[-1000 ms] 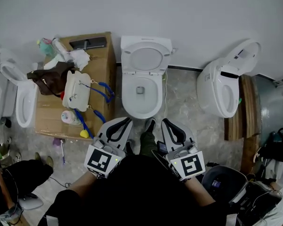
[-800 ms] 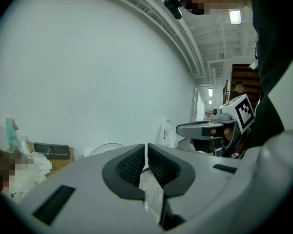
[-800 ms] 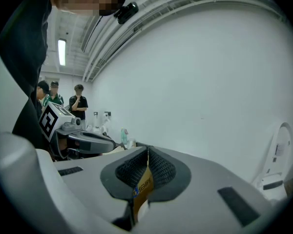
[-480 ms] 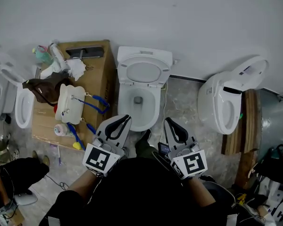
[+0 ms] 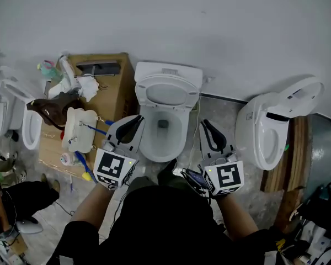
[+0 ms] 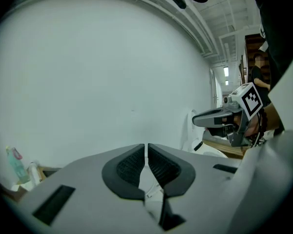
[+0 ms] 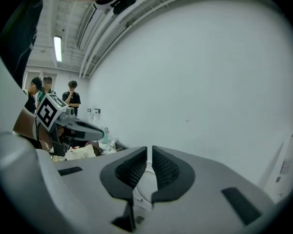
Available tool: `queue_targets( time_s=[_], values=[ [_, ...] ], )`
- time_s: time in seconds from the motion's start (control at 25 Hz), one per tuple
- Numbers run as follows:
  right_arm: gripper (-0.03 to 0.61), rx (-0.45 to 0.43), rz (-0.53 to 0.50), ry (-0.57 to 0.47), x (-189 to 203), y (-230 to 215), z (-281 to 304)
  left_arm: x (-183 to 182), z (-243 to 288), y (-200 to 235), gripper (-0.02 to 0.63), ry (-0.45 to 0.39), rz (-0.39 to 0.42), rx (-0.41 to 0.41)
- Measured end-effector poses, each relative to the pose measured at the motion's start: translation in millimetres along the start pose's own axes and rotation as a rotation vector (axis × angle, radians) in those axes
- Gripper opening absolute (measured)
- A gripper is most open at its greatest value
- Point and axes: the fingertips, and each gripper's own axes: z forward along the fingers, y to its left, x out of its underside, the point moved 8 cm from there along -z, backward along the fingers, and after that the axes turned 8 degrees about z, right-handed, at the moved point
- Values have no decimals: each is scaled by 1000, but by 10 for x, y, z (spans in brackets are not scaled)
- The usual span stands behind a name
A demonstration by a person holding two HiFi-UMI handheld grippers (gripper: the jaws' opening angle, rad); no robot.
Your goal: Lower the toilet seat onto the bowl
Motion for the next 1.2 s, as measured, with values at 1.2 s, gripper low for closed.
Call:
queue_targets(
  time_s=[1.2],
  values=[
    [138, 38, -333, 296, 960, -732, 2190, 1189, 2032, 862, 158, 244, 361, -2]
  ],
)
